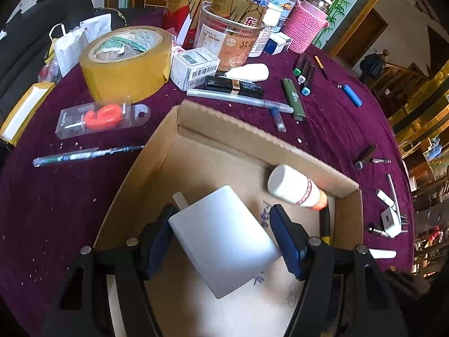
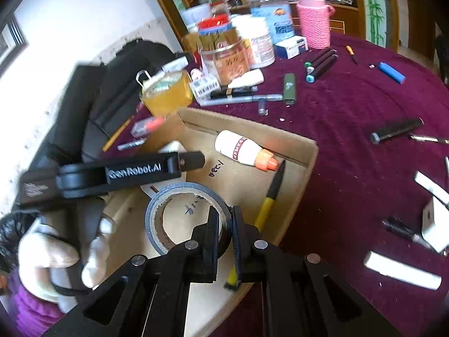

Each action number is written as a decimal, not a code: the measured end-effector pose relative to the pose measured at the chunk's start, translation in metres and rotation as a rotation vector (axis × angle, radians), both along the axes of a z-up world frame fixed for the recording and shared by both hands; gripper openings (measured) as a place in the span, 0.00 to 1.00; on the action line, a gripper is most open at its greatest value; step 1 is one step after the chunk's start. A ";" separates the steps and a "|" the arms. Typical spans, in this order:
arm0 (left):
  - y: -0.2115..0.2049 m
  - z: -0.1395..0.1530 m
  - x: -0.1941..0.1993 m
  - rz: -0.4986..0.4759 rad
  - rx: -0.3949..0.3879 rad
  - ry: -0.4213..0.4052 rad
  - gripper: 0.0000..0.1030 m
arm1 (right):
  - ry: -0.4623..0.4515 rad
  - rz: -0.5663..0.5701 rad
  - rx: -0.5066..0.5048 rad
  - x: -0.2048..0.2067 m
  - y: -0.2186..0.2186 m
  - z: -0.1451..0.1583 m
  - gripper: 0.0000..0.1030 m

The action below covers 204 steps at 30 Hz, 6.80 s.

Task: Organize rigid objects
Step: 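Carry the adapter and tape roll into the cardboard tray and release both, then grasp the white pronged plug adapter with the left tool while the right tool grasps a white marker, then carry the pronged adapter over the tray with the left tool while the right tool carries the marker, then lower the pronged adapter into the tray with the left tool while the right tool brings the marker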

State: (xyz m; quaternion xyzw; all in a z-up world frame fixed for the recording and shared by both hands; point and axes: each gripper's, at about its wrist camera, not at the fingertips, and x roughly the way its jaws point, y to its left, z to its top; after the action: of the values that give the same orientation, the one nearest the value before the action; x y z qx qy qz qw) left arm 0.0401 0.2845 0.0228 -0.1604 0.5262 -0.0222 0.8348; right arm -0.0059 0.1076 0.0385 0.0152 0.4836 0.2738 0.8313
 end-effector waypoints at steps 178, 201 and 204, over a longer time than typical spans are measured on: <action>-0.057 0.040 -0.183 -0.174 -0.105 -0.287 0.59 | 0.190 0.006 0.114 0.004 -0.192 -0.024 0.66; -0.049 0.035 -0.191 -0.151 -0.113 -0.272 0.59 | 0.030 0.225 -0.169 -0.044 -0.157 -0.010 0.64; -0.050 0.031 -0.189 -0.154 -0.125 -0.260 0.59 | 0.023 0.267 -0.296 -0.055 -0.145 -0.026 0.64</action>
State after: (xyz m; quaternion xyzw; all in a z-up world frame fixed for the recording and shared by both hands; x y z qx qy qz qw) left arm -0.1489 0.2343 0.0542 -0.1670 0.4222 -0.1397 0.8800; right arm -0.0605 -0.0374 0.0125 -0.1683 0.5259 0.3070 0.7751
